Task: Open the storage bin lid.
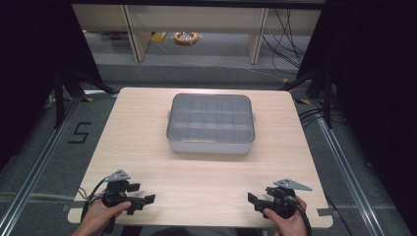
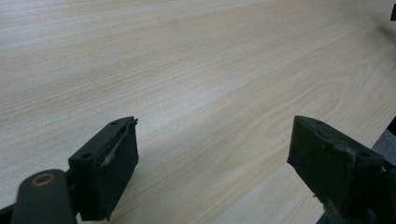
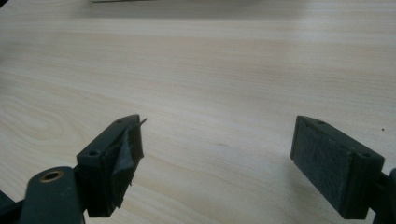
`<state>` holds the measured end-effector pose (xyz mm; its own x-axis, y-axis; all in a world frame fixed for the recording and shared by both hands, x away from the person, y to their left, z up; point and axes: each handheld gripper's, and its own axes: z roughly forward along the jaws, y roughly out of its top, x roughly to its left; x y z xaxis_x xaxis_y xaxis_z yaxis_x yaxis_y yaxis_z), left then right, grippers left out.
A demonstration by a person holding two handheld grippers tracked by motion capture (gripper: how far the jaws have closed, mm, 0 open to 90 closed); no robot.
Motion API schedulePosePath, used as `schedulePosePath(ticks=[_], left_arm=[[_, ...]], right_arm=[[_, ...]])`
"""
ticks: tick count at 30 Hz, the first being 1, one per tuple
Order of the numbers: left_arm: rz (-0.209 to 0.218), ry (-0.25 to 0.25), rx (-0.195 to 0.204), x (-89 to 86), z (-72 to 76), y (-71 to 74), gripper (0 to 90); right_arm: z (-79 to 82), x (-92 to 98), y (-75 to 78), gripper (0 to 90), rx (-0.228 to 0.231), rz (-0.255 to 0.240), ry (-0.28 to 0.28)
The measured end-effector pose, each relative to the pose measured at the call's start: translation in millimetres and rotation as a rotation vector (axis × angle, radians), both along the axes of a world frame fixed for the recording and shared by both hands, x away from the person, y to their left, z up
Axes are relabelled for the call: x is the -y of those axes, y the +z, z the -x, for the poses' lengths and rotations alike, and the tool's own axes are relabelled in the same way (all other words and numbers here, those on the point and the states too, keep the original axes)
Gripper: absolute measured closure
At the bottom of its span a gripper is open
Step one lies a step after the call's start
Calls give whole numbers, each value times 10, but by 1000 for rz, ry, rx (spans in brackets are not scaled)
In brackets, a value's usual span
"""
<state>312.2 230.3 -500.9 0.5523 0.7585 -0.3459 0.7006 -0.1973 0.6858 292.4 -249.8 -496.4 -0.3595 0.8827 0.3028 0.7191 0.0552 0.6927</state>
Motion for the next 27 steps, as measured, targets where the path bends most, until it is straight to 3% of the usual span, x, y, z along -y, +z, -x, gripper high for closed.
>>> schedulePosePath(ticks=[3,8,9,10,15,17,27], left_arm=[[-2,3,4,1,1,2,151],[2,1,-1,-2,-1,1,151],[2,-1,0,-4,-3,1,151],[2,-1,0,-4,-3,1,151],[10,4,0,-5,-4,1,151],[11,4,-1,-7,-8,0,151],[10,5,-1,-4,-5,1,151]], right_arm=[[-3,9,-3,193,4,19,-14],[-8,31,1,193,2,-11,-18],[8,9,11,193,-31,-45,-43],[8,9,11,193,-31,-45,-43],[1,22,-2,193,-27,-67,-47],[-23,53,-23,193,8,-48,-23],[-29,70,-23,191,8,-60,-33]])
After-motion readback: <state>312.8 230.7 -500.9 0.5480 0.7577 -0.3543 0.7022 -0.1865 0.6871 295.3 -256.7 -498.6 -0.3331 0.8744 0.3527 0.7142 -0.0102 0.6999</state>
